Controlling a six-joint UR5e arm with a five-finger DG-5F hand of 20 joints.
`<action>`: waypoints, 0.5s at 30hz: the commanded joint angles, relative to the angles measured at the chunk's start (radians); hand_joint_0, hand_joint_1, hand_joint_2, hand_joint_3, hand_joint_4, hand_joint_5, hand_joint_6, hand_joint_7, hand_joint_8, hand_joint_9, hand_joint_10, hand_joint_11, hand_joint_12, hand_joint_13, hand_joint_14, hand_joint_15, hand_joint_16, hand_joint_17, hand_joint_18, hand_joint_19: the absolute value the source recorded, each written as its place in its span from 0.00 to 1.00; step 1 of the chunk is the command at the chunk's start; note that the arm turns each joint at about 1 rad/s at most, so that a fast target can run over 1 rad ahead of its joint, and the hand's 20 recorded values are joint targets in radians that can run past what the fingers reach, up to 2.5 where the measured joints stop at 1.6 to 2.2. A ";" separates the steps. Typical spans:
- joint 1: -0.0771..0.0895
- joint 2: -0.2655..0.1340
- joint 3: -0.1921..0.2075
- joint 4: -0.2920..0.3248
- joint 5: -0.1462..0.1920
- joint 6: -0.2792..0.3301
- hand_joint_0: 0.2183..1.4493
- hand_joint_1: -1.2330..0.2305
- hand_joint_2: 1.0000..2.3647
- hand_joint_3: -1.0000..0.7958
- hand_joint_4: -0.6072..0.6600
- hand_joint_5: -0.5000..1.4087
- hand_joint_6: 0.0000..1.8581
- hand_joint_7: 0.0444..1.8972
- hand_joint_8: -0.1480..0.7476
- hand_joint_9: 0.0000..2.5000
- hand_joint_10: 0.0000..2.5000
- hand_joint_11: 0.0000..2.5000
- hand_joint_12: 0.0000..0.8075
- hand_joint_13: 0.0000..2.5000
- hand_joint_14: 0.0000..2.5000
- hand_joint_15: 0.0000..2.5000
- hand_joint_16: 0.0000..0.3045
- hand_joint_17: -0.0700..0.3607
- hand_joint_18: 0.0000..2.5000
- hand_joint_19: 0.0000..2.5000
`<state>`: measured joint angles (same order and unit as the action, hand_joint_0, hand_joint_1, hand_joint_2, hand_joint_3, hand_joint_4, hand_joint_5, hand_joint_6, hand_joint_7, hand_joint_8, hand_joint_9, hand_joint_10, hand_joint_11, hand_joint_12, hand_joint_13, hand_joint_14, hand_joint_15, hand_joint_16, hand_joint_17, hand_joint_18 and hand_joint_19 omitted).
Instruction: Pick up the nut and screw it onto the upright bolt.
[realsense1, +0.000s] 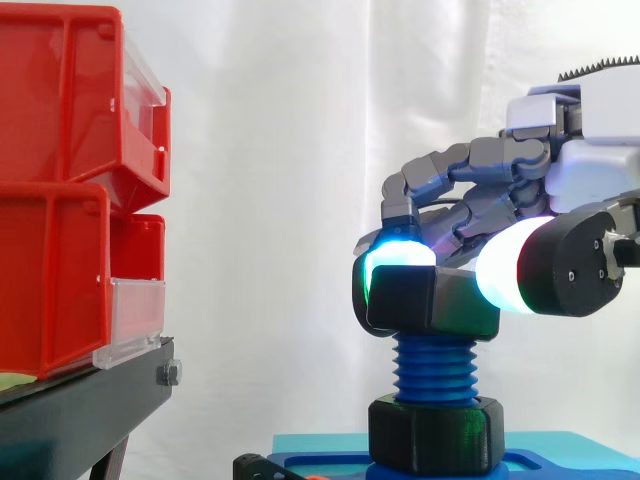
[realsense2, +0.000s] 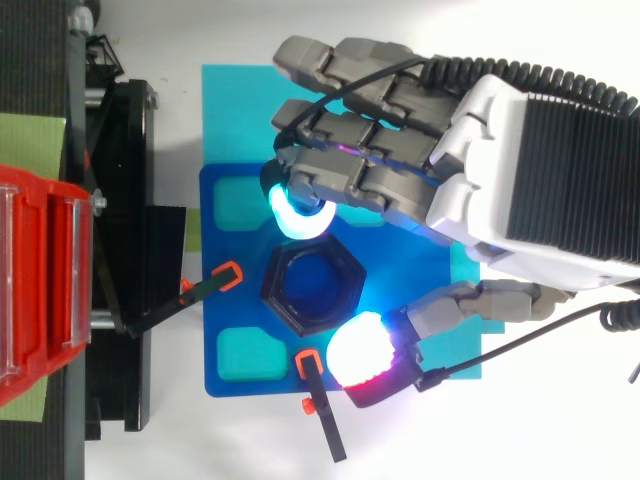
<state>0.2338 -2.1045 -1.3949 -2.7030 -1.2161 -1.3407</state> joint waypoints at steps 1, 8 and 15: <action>0.002 0.000 -0.059 0.043 0.001 0.000 0.23 0.42 0.00 0.28 0.73 0.18 0.27 0.69 0.52 0.19 0.00 0.00 0.45 0.15 0.00 0.00 0.16 0.42 0.14 0.00; 0.004 0.000 -0.070 0.111 0.003 0.000 0.23 0.42 0.00 0.28 0.73 0.18 0.27 0.69 0.52 0.19 0.00 0.00 0.45 0.15 0.00 0.00 0.16 0.42 0.14 0.00; 0.004 0.000 -0.070 0.117 0.000 -0.002 0.23 0.42 0.00 0.28 0.73 0.18 0.27 0.69 0.53 0.19 0.00 0.00 0.45 0.15 0.00 0.00 0.16 0.42 0.14 0.00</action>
<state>0.2379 -2.1043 -1.4647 -2.5883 -1.2149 -1.3415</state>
